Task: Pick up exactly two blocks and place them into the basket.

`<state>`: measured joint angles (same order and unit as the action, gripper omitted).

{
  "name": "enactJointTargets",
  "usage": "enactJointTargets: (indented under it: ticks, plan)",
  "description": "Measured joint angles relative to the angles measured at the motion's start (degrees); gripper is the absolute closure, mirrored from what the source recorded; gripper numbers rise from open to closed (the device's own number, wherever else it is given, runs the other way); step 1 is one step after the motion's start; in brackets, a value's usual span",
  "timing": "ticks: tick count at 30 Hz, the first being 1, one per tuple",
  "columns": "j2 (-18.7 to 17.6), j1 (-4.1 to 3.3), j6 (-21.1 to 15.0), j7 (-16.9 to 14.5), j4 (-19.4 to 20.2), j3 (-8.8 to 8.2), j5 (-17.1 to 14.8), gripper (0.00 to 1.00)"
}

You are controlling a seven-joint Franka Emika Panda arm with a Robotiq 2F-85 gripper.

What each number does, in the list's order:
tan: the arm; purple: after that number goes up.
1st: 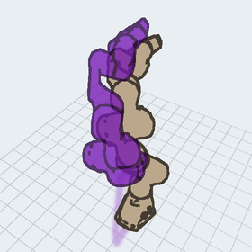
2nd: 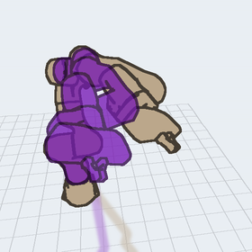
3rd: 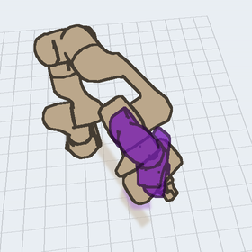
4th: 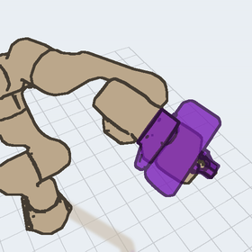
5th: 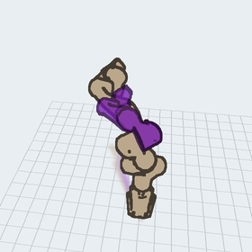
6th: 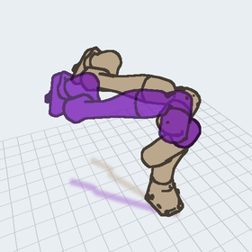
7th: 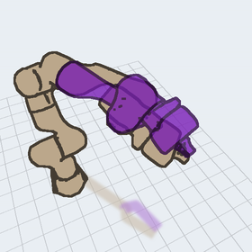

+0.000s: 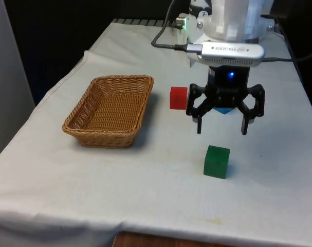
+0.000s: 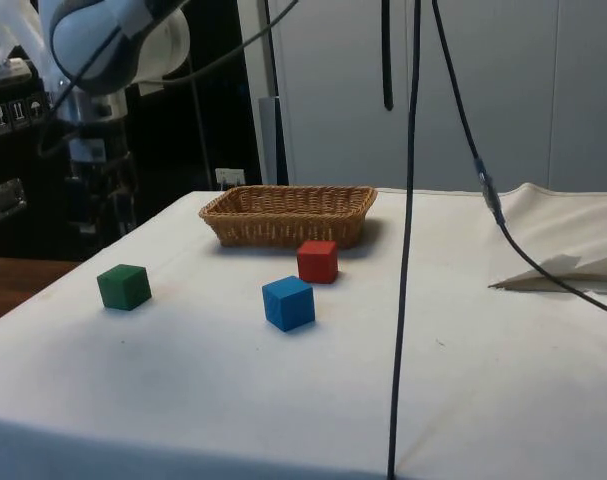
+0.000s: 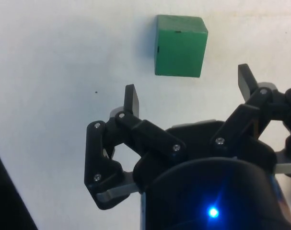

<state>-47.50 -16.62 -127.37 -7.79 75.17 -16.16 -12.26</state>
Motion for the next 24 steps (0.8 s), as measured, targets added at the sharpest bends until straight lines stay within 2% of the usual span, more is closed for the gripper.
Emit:
enactJointTargets:
  ticks: [5, 19, 24]
  plan:
    - [-2.3, 0.06, -1.7, -0.1, -0.6, 0.0, -1.4, 0.0]
    - [-8.4, 0.8, -2.0, -0.9, -5.8, 0.0, -6.6, 0.0]
    - [-9.6, 1.03, -2.0, -1.0, -6.4, 0.0, -6.8, 0.0]
